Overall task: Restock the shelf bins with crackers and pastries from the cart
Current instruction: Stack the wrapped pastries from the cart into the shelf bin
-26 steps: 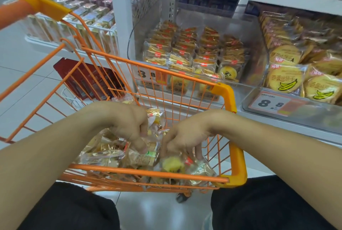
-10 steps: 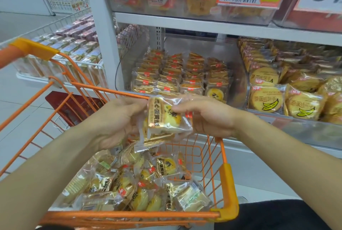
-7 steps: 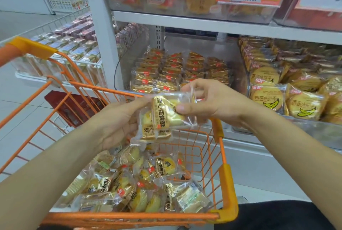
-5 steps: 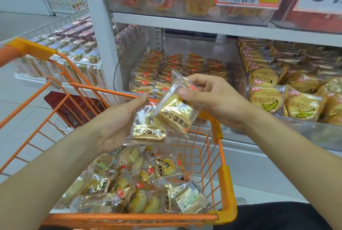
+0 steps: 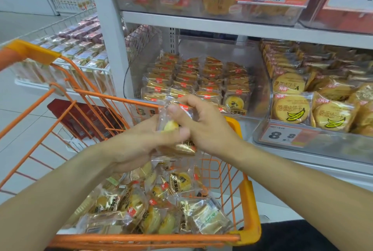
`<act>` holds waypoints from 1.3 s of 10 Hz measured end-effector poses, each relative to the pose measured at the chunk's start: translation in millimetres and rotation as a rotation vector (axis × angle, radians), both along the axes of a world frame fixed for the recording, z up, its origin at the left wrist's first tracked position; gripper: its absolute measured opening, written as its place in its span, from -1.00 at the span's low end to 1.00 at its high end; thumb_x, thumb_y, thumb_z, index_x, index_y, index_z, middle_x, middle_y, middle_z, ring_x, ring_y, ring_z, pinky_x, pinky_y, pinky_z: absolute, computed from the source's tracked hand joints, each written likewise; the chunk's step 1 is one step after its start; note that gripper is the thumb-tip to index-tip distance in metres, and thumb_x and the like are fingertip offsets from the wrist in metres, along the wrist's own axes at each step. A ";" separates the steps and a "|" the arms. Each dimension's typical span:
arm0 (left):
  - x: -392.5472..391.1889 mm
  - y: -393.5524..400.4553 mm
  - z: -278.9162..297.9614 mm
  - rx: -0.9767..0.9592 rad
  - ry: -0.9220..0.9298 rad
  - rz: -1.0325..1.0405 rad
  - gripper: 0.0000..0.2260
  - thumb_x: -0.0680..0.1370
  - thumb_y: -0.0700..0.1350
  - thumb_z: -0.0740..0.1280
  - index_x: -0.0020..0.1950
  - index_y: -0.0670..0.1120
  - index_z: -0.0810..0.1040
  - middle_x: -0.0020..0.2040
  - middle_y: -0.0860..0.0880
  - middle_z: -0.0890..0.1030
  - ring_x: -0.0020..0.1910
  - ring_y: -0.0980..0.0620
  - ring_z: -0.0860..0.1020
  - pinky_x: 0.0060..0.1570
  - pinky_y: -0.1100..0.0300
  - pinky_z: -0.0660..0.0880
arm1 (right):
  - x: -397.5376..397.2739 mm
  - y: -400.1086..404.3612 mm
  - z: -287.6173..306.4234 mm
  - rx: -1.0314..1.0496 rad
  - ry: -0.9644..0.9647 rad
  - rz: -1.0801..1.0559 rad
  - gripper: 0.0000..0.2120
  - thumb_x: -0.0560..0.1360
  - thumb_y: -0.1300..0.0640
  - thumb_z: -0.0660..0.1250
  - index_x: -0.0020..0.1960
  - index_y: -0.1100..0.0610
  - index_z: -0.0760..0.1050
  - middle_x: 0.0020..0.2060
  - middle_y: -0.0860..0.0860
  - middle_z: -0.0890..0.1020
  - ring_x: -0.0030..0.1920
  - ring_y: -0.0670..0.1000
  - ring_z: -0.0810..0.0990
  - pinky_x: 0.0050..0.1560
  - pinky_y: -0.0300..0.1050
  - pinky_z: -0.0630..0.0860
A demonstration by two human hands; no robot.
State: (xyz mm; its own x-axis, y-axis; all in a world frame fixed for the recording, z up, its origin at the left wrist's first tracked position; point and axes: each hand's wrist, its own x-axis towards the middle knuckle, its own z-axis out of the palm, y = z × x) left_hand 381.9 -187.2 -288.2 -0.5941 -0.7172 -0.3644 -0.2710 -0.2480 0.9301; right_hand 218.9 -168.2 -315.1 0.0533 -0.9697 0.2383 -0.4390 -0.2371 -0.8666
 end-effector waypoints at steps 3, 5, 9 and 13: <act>13.9 -13.1 -4.2 -0.502 -0.298 -0.320 -0.27 0.31 0.10 0.62 0.38 0.20 0.34 0.20 0.21 0.59 0.20 0.20 0.56 0.26 0.07 0.48 | -38.3 3.8 25.7 0.273 0.084 0.275 -0.51 0.55 -0.01 0.41 0.41 0.03 0.36 0.27 -0.07 0.51 0.24 -0.15 0.53 0.28 -0.17 0.51; 1.5 -5.1 1.6 -0.697 -0.434 -0.388 -0.30 0.26 0.11 0.64 0.30 0.20 0.39 0.08 0.25 0.60 0.04 0.31 0.57 0.06 0.32 0.52 | -38.3 21.2 13.2 0.339 0.469 0.434 0.18 0.29 -0.06 0.66 0.59 -0.06 -0.11 0.50 -0.05 0.30 0.45 -0.06 0.36 0.43 -0.09 0.38; -39.8 -9.0 5.8 -0.803 0.019 0.147 -0.22 0.16 0.30 0.58 0.33 0.12 0.50 0.25 0.15 0.55 0.22 0.24 0.55 0.16 0.25 0.54 | -74.0 29.4 39.8 -0.168 0.239 -0.063 -0.26 0.28 -0.03 0.65 0.35 0.01 0.37 0.09 -0.14 0.64 0.09 -0.15 0.63 0.10 -0.13 0.58; -100.1 -35.4 -27.0 -1.264 -0.576 -0.322 -0.57 0.65 0.09 0.14 0.48 -0.05 0.34 0.43 0.00 0.42 0.46 0.00 0.32 0.51 -0.08 0.11 | -125.3 2.4 39.1 0.083 1.157 -0.270 -0.18 0.44 0.20 0.43 0.54 -0.07 0.06 0.30 0.03 0.35 0.35 0.11 0.34 0.44 0.27 0.08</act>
State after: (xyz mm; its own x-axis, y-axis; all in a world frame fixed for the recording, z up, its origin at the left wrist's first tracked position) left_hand 281.8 -222.6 -315.3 -0.7822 -0.6008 0.1650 -0.5651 0.7956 0.2185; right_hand 93.7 -165.7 -276.0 -0.0128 -0.9928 0.1193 -0.9974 0.0211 0.0688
